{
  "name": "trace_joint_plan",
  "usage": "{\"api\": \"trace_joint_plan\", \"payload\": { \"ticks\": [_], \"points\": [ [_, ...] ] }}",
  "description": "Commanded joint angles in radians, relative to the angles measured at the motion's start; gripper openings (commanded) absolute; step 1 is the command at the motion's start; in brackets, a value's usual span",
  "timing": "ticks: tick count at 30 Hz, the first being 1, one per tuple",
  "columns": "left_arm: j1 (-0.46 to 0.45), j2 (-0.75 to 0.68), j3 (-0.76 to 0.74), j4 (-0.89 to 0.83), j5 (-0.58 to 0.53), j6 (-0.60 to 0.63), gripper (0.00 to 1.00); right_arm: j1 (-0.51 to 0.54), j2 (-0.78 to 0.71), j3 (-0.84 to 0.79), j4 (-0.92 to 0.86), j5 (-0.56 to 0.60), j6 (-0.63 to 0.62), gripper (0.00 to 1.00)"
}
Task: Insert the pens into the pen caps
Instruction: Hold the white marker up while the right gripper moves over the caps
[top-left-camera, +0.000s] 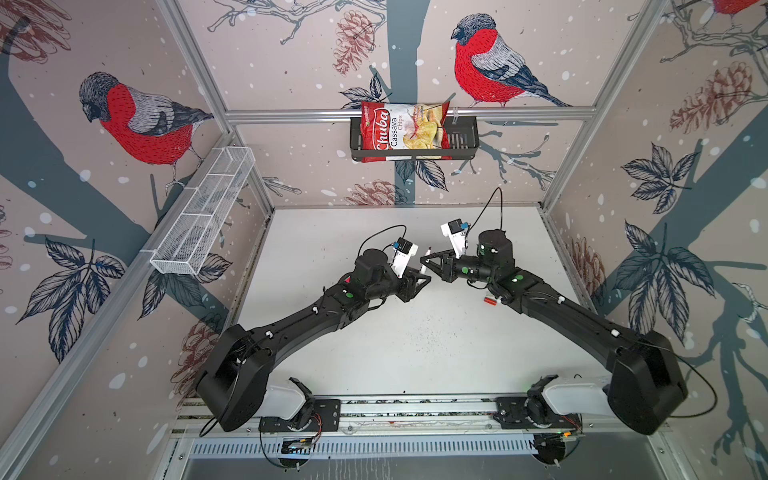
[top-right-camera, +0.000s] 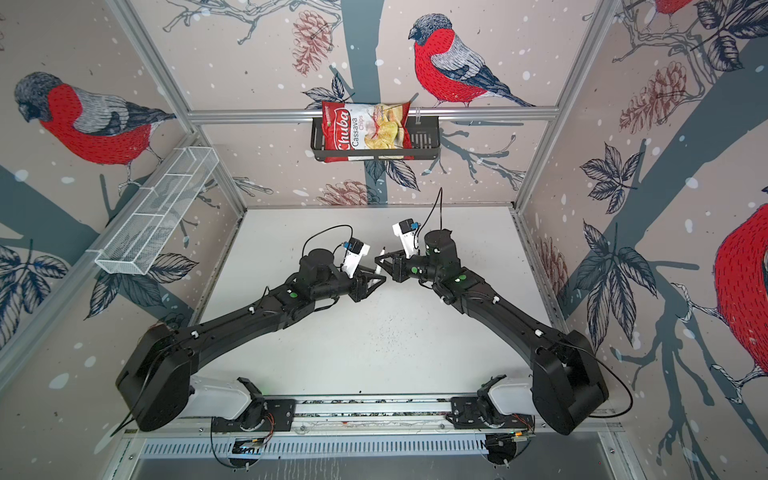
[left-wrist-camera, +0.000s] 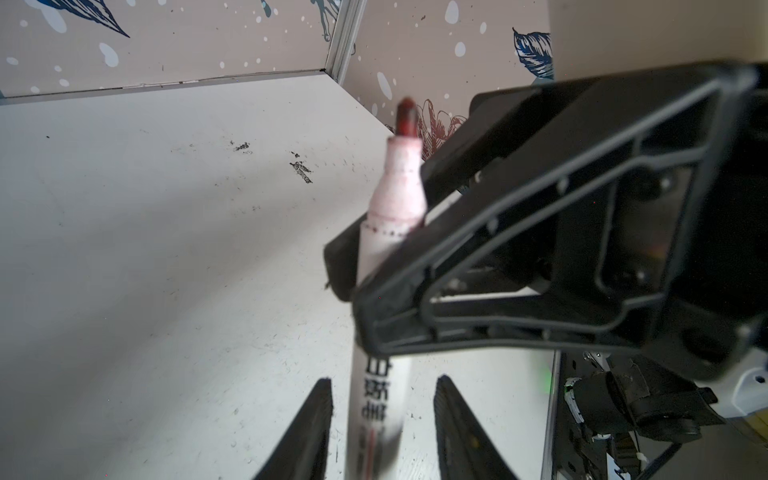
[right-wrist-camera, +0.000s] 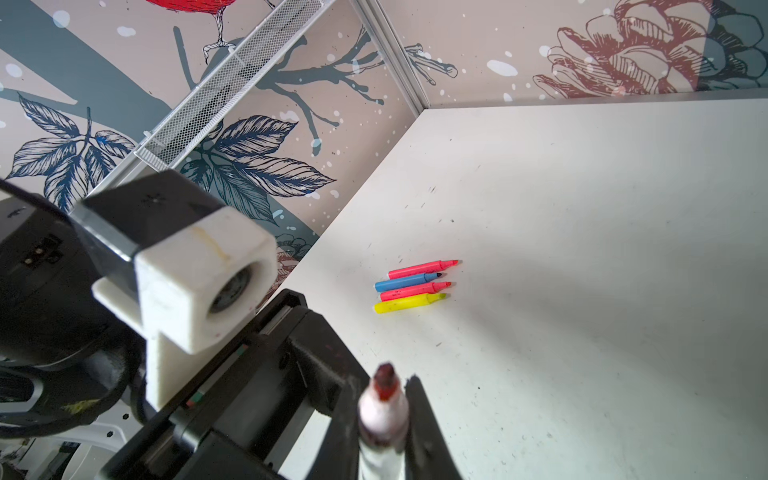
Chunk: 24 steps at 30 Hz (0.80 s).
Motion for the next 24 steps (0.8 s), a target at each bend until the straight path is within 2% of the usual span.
{"api": "trace_joint_plan", "payload": {
  "ticks": [1,6,11,12,15,18,20,24],
  "points": [
    [-0.002,0.002,0.009,-0.033,0.012,0.016,0.36,0.0,-0.01,0.004,0.014,0.002,-0.012,0.01],
    [-0.003,-0.006,0.009,-0.03,0.013,0.018,0.27,0.0,-0.016,0.005,0.007,0.005,-0.016,0.01],
    [-0.003,-0.005,0.01,-0.024,0.032,0.028,0.04,0.0,-0.016,0.002,0.001,0.004,-0.015,0.03],
    [-0.003,-0.008,0.005,-0.019,0.032,0.028,0.0,-0.001,-0.018,0.003,-0.004,0.006,-0.018,0.07],
    [-0.003,-0.024,-0.013,0.001,0.017,0.025,0.0,0.0,-0.03,0.007,-0.036,0.046,-0.019,0.38],
    [-0.001,-0.035,-0.035,0.001,-0.037,0.028,0.0,-0.009,-0.064,0.004,-0.085,0.119,-0.01,0.58],
    [0.005,-0.038,-0.051,0.003,-0.058,0.025,0.0,-0.024,-0.1,0.003,-0.139,0.192,0.005,0.67],
    [0.02,-0.047,-0.09,0.022,-0.083,-0.003,0.0,-0.084,-0.165,-0.008,-0.282,0.394,0.049,0.75]
  ]
}}
